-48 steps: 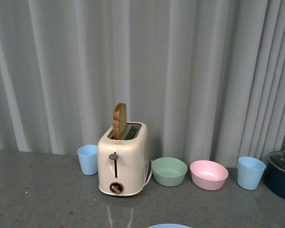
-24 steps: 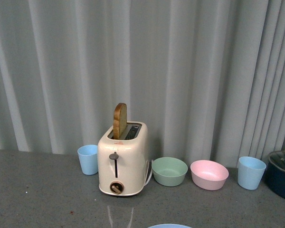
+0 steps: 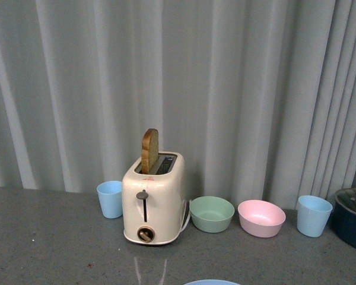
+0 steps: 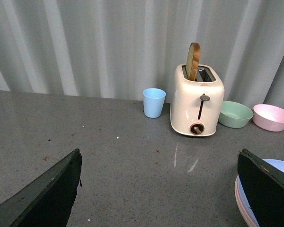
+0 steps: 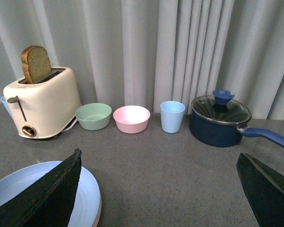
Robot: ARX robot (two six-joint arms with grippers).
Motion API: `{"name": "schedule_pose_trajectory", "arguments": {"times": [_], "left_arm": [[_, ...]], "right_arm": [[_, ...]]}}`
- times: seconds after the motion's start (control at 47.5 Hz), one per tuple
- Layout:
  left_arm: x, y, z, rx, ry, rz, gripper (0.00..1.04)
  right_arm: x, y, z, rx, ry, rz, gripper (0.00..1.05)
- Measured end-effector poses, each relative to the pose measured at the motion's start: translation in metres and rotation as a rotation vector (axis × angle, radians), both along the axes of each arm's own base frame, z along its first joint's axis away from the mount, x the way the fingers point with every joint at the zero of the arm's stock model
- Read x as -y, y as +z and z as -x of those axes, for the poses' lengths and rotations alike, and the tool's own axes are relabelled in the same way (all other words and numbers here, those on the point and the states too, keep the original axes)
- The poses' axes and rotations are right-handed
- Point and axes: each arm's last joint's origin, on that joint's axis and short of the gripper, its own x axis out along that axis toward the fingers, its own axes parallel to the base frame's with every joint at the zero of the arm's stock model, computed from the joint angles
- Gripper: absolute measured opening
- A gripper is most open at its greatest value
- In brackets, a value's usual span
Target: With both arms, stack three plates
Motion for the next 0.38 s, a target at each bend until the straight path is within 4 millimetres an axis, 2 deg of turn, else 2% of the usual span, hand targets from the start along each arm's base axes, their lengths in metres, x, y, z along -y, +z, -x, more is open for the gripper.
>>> {"name": "schedule_pose_trajectory", "arguments": {"times": [0.379], "left_arm": [[0.0000,0.0000,0.0000,0.000,0.000,0.000,0.98]], "right_arm": [[0.0000,0.0000,0.0000,0.000,0.000,0.000,0.97]]}}
